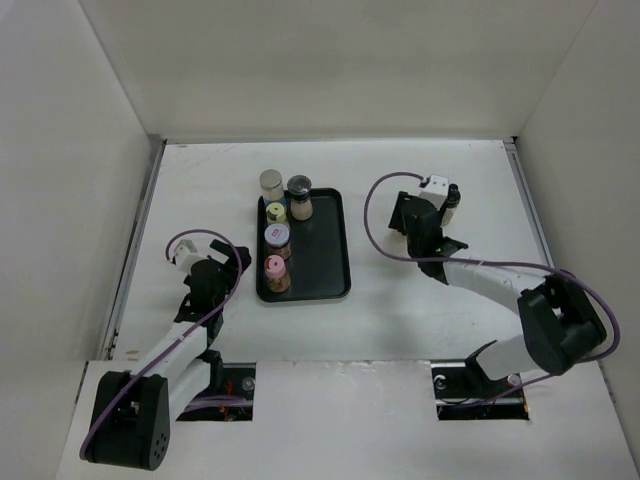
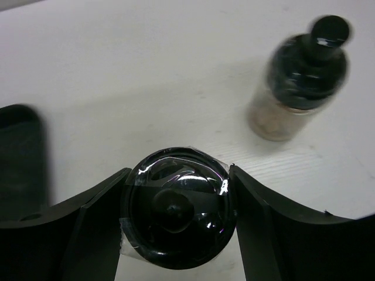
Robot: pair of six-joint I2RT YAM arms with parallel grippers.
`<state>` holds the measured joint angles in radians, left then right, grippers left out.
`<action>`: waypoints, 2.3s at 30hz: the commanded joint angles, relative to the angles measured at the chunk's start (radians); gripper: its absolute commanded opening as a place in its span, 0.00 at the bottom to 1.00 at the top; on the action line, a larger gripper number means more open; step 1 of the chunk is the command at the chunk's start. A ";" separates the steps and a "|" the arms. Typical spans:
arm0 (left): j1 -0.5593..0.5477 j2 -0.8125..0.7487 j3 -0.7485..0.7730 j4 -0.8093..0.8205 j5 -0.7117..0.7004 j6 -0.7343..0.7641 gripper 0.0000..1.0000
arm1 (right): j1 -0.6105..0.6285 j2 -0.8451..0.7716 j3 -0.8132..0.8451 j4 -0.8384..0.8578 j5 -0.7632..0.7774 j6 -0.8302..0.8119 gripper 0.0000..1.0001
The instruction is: Organize the condiment bottles
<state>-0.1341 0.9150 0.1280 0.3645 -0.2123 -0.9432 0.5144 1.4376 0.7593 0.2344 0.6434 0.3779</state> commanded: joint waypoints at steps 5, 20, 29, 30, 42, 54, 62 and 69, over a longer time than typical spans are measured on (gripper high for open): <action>-0.009 -0.004 0.009 0.056 -0.001 -0.003 1.00 | 0.233 0.059 0.194 0.111 -0.025 -0.053 0.55; 0.003 -0.053 -0.004 0.030 -0.001 0.000 1.00 | 0.422 0.452 0.532 0.102 -0.094 -0.083 0.56; 0.001 -0.047 -0.002 0.031 0.010 -0.006 1.00 | 0.534 0.330 0.385 0.020 -0.057 -0.051 0.56; -0.002 -0.045 -0.002 0.036 0.007 -0.006 1.00 | 0.549 0.317 0.371 0.013 -0.056 -0.042 0.56; 0.001 -0.050 -0.002 0.030 0.011 -0.006 1.00 | 0.646 0.262 0.331 -0.067 -0.022 0.058 0.95; 0.001 -0.047 -0.002 0.030 0.011 -0.006 1.00 | 0.350 -0.041 0.143 -0.063 -0.010 0.049 0.82; 0.004 -0.051 -0.002 0.030 0.013 -0.006 1.00 | 0.077 -0.121 0.083 -0.007 -0.032 0.023 0.52; -0.005 -0.024 0.002 0.040 0.008 -0.006 1.00 | -0.148 -0.074 0.078 -0.017 0.045 -0.011 0.70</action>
<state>-0.1379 0.8818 0.1280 0.3634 -0.2062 -0.9436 0.4278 1.3491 0.8341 0.1741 0.6498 0.3870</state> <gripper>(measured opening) 0.997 0.640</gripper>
